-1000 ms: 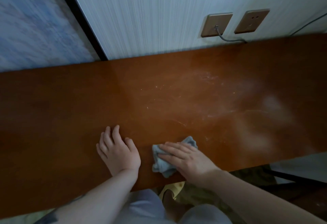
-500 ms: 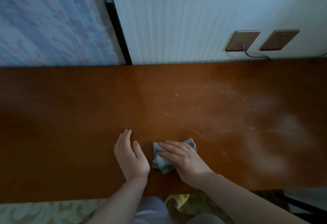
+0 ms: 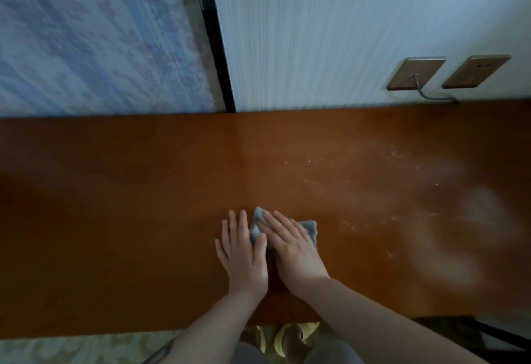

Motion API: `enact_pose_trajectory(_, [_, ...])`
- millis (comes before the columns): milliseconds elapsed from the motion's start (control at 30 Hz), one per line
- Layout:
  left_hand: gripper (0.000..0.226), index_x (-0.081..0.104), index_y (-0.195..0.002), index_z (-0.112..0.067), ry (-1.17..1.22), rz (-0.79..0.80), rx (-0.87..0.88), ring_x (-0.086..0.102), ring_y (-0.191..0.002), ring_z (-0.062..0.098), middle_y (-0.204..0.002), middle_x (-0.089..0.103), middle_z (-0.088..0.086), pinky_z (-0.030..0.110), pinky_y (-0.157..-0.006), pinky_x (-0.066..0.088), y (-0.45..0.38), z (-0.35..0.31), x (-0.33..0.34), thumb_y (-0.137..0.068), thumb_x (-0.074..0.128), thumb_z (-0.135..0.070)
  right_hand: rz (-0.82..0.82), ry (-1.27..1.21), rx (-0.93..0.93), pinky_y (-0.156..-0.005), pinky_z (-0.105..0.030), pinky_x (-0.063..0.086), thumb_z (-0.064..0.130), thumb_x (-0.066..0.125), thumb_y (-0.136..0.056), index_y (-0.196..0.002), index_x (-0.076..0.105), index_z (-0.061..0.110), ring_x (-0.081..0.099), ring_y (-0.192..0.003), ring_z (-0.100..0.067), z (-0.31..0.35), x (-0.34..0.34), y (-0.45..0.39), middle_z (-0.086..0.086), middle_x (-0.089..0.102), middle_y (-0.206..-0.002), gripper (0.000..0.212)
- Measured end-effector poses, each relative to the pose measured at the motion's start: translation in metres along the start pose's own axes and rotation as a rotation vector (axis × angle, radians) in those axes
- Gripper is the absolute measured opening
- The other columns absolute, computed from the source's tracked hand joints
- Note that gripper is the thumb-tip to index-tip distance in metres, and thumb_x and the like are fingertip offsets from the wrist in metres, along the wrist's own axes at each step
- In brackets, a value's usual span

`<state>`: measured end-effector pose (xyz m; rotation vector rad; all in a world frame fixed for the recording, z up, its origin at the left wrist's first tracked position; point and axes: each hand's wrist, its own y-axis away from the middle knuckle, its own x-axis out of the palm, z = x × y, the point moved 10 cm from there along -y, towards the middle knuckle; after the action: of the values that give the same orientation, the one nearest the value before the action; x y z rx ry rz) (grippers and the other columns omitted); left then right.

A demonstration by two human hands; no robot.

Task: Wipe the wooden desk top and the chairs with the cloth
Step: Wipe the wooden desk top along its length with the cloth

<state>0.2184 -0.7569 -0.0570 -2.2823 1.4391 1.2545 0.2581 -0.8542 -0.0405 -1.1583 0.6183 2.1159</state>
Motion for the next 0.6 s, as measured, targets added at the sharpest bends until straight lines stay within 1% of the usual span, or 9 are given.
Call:
enact_pose_trajectory(67, [0.083, 0.004, -0.153, -0.034, 0.002, 0.035, -0.004, -0.017, -0.141, -0.001, -0.16, -0.006, -0.014, 0.03, -0.111, -0.019, -0.001, -0.001, 0.002, -0.077, 0.001, -0.068, 0.02, 0.047, -0.016, -0.116, -0.026, -0.011, 0.011, 0.045, -0.099, -0.152, 0.021, 0.03, -0.011, -0.142, 0.0, -0.004, -0.009, -0.03, 0.013, 0.005, -0.16, 0.062])
enact_pose_trajectory(167, [0.079, 0.0, -0.153, -0.031, -0.018, 0.028, -0.014, -0.012, -0.145, 0.004, -0.161, -0.004, -0.012, 0.036, -0.115, -0.014, 0.001, -0.003, 0.004, -0.082, 0.008, -0.063, -0.157, 0.009, 0.326, -0.12, -0.03, -0.002, 0.012, 0.041, -0.101, -0.152, 0.018, 0.031, -0.005, -0.146, -0.006, -0.048, -0.039, -0.032, 0.012, 0.004, -0.16, 0.059])
enact_pose_trajectory(233, [0.079, 0.009, -0.154, -0.028, -0.085, -0.017, -0.012, -0.007, -0.147, 0.009, -0.161, 0.002, -0.009, 0.04, -0.117, -0.009, 0.002, -0.004, 0.003, -0.083, 0.005, -0.061, -0.219, -0.006, 0.413, -0.121, -0.034, 0.001, 0.012, 0.042, -0.1, -0.152, 0.016, 0.032, -0.006, -0.146, -0.007, -0.048, -0.037, -0.001, 0.014, -0.001, -0.158, 0.061])
enact_pose_trajectory(300, [0.075, 0.021, -0.153, -0.025, -0.161, -0.088, -0.02, 0.0, -0.148, 0.013, -0.161, 0.01, -0.006, 0.044, -0.118, -0.004, 0.002, -0.006, 0.002, -0.086, 0.006, -0.055, -0.187, -0.023, 0.33, -0.12, -0.038, 0.005, 0.009, 0.048, -0.096, -0.151, 0.02, 0.033, -0.004, -0.146, -0.006, -0.031, -0.021, 0.033, 0.016, 0.001, -0.156, 0.066])
enact_pose_trajectory(333, [0.071, 0.027, -0.151, -0.023, -0.182, -0.123, -0.033, 0.003, -0.148, 0.015, -0.161, 0.015, -0.004, 0.045, -0.118, -0.002, 0.002, -0.006, 0.002, -0.088, 0.011, -0.051, -0.124, -0.04, 0.257, -0.119, -0.039, 0.004, 0.009, 0.051, -0.094, -0.15, 0.022, 0.034, -0.005, -0.145, -0.004, -0.023, -0.012, 0.049, 0.018, 0.001, -0.156, 0.068])
enact_pose_trajectory(433, [0.062, 0.034, -0.148, -0.021, -0.232, -0.172, -0.07, 0.011, -0.147, 0.019, -0.159, 0.023, -0.001, 0.047, -0.118, 0.002, 0.005, -0.011, 0.002, -0.092, 0.019, -0.042, 0.17, -0.024, -0.015, -0.114, -0.031, -0.016, 0.015, 0.047, -0.097, -0.152, 0.014, 0.039, -0.018, -0.141, 0.005, -0.018, -0.004, 0.086, 0.025, -0.006, -0.157, 0.068])
enact_pose_trajectory(467, [0.059, 0.034, -0.148, -0.02, -0.248, -0.177, -0.08, 0.012, -0.147, 0.02, -0.158, 0.023, -0.001, 0.047, -0.118, 0.003, 0.005, -0.012, 0.002, -0.093, 0.021, -0.041, 0.206, -0.008, -0.047, -0.113, -0.028, -0.017, 0.016, 0.046, -0.097, -0.152, 0.014, 0.039, -0.019, -0.14, 0.007, -0.031, -0.01, 0.094, 0.025, -0.005, -0.157, 0.067])
enact_pose_trajectory(533, [0.053, 0.033, -0.148, -0.02, -0.29, -0.18, -0.104, 0.011, -0.147, 0.02, -0.159, 0.022, 0.0, 0.048, -0.118, 0.004, 0.006, -0.012, 0.004, -0.098, 0.028, -0.037, 0.128, 0.053, 0.04, -0.117, -0.029, -0.011, 0.015, 0.047, -0.097, -0.151, 0.021, 0.037, -0.015, -0.142, 0.006, -0.074, -0.033, 0.097, 0.023, 0.001, -0.157, 0.064])
enact_pose_trajectory(600, [0.054, 0.029, -0.149, -0.02, -0.354, -0.171, -0.128, 0.01, -0.147, 0.021, -0.159, 0.02, 0.001, 0.048, -0.119, 0.005, 0.006, -0.011, 0.007, -0.098, 0.036, -0.036, -0.046, 0.065, 0.228, -0.12, -0.034, 0.004, 0.013, 0.052, -0.096, -0.149, 0.031, 0.035, -0.006, -0.144, 0.002, -0.102, -0.053, 0.093, 0.02, 0.01, -0.156, 0.06])
